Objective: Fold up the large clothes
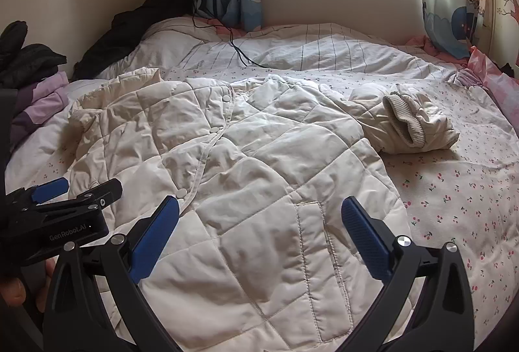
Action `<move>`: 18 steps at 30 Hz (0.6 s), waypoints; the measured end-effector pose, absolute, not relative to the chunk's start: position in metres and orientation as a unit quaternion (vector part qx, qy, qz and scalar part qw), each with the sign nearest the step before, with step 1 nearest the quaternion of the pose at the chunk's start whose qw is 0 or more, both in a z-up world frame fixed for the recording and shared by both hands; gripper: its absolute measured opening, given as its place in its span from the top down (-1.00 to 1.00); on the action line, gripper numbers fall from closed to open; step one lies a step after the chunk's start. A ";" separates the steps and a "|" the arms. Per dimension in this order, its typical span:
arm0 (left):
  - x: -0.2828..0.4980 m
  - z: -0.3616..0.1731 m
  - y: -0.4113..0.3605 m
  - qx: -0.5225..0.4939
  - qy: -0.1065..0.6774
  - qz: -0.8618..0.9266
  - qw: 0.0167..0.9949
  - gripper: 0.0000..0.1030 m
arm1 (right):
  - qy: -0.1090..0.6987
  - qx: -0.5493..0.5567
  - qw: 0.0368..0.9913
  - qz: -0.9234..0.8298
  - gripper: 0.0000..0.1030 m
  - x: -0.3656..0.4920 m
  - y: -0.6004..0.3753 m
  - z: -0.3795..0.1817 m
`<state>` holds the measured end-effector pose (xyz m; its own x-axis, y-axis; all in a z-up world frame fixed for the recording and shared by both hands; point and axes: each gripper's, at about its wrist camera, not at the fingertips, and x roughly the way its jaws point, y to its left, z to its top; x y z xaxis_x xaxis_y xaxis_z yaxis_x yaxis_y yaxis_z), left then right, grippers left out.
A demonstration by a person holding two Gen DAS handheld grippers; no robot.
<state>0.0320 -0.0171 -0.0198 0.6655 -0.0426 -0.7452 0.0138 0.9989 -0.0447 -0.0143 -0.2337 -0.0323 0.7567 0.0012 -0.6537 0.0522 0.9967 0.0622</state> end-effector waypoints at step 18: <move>0.034 -0.023 -0.013 -0.015 0.412 -0.005 0.911 -0.88 | 0.354 0.033 0.935 -0.016 -0.88 -0.013 -0.233 -0.034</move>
